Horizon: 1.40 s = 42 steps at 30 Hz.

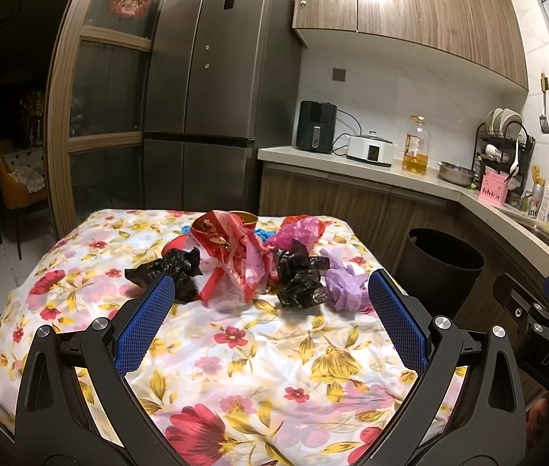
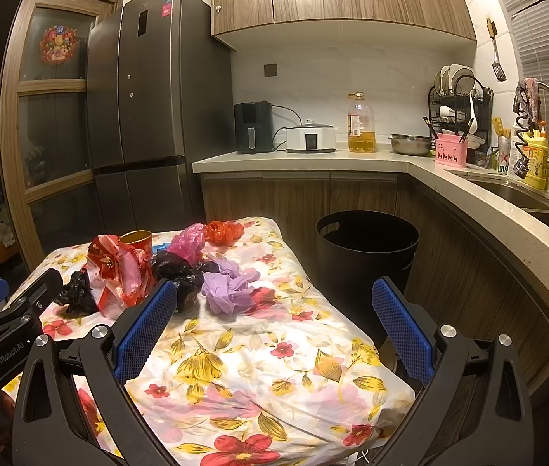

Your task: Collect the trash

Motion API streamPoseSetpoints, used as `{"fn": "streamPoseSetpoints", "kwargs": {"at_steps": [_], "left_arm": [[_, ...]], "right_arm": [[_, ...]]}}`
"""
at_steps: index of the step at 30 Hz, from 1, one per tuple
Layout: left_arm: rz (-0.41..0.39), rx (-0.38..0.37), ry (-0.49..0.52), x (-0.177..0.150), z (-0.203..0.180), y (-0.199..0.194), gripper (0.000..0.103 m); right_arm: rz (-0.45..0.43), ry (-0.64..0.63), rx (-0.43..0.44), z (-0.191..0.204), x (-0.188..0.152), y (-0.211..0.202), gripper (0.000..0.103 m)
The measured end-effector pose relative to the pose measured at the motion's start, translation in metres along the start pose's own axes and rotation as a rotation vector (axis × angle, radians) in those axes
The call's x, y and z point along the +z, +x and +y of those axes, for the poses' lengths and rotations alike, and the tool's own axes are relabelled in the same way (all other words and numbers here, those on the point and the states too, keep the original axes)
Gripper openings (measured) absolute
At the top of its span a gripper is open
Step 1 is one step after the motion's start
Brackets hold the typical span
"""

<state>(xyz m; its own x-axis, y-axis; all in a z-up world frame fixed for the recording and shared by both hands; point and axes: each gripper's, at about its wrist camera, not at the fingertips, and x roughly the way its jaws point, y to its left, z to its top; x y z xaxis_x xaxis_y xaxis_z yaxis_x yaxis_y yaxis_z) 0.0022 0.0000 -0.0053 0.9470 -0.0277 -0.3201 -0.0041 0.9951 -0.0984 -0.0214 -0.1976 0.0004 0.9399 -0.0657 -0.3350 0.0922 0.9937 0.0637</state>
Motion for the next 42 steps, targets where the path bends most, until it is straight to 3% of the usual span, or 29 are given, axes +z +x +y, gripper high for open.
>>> {"fn": "streamPoseSetpoints", "kwargs": {"at_steps": [26,37,42], "left_arm": [[0.013,0.003,0.009,-0.004,-0.001,0.015,0.098],[0.023,-0.011,-0.034,-0.016,0.010,0.038,0.098],[0.009,0.031,-0.058,-0.020,0.020,0.057,0.098]], "right_arm": [[0.009,0.006,0.002,-0.003,-0.004,0.004,0.098],[0.030,0.016,0.022,-0.005,-0.011,0.037,0.098],[0.016,0.026,0.042,-0.007,-0.014,0.050,0.098]]}}
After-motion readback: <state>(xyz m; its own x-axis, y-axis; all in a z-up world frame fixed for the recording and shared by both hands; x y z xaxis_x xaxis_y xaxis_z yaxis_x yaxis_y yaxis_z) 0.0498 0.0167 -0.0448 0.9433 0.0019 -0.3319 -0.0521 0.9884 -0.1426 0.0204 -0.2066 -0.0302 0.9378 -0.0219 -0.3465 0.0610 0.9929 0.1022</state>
